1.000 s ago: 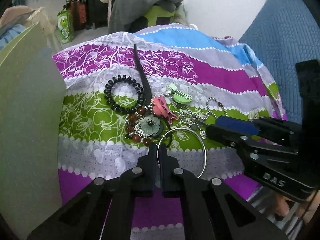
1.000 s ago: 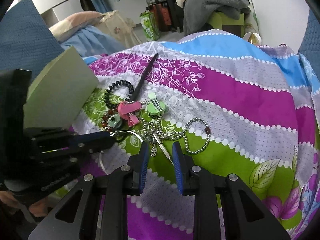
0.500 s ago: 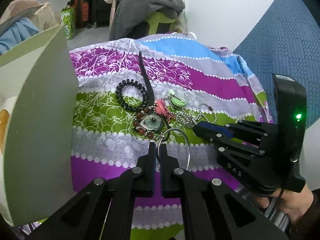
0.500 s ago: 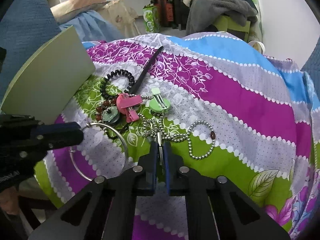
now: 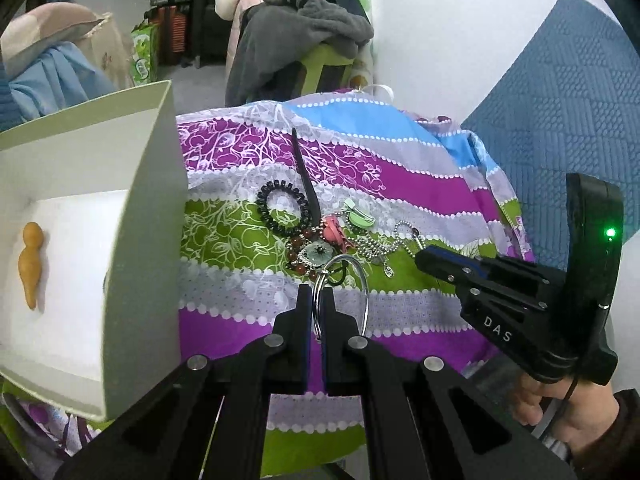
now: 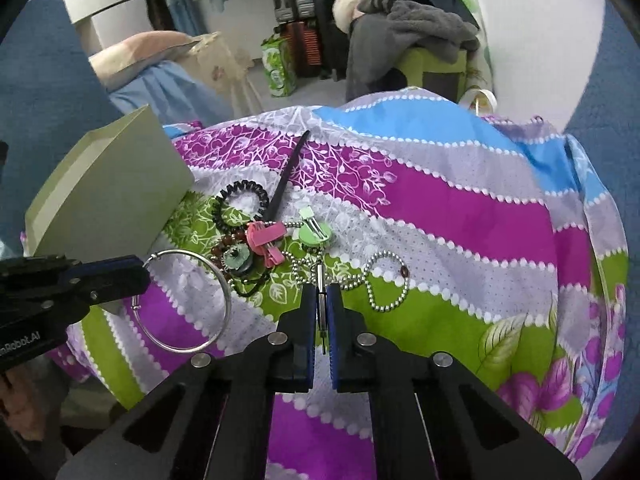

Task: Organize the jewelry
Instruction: 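Carry the silver hoop with the left tool while the right tool carries the pin to the box, then open the right tool to drop the pin while the left tool releases the hoop into the box, then withdraw both tools from the box and move them back over the jewelry pile, then grasp the pink bow clip with the left tool while the right tool grasps the green clip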

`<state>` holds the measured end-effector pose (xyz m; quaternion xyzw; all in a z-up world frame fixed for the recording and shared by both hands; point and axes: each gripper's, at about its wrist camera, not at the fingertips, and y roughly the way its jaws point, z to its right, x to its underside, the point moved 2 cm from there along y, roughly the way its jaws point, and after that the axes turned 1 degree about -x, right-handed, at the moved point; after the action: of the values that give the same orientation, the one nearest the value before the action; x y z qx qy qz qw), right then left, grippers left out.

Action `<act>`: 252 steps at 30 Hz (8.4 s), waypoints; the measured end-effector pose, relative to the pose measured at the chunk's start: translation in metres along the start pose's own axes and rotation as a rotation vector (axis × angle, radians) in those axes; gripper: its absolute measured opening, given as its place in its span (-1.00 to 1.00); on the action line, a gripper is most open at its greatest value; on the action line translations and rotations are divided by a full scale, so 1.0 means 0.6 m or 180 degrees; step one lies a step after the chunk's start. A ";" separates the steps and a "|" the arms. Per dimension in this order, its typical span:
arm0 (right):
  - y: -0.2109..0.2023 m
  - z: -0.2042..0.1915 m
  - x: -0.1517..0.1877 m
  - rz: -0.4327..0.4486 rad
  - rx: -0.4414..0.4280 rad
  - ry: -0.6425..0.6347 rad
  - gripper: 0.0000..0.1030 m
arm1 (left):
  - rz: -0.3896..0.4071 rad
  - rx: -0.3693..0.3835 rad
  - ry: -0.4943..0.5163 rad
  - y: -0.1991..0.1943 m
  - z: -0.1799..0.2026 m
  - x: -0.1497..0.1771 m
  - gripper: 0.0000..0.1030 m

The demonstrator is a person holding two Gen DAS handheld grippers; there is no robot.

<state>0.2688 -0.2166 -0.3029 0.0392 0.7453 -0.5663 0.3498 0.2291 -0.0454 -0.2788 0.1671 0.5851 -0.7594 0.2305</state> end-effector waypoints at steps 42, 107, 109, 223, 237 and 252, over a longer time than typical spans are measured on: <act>-0.258 -0.136 -0.130 0.0688 0.0422 0.0503 -0.94 | 0.0449 0.0200 0.0045 -0.271 -0.057 -0.123 -0.97; -0.098 -0.409 -0.151 0.0212 -0.0063 -0.0139 -0.40 | 0.0537 -0.0360 -0.0205 -0.348 -0.333 -0.091 0.09; -0.119 -0.407 -0.160 0.0280 -0.0074 -0.0175 -0.31 | 0.0641 -0.0378 -0.0214 -0.370 -0.322 -0.094 0.15; 0.091 0.047 -0.069 -0.0233 -0.0453 0.0142 -0.62 | 0.0009 0.0269 -0.0120 0.116 0.010 -0.062 -0.74; 0.029 0.041 -0.037 -0.0152 -0.0114 0.0361 -0.62 | 0.0154 0.0235 0.0031 0.052 0.028 -0.052 -0.74; -0.061 -0.006 0.021 -0.0051 0.0330 0.0738 -0.62 | 0.0172 0.0294 0.0075 -0.016 0.014 -0.022 -0.74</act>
<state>0.2411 -0.2309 -0.2797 0.1164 0.7507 -0.5985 0.2543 0.2349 -0.0493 -0.2618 0.2022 0.5473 -0.7771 0.2360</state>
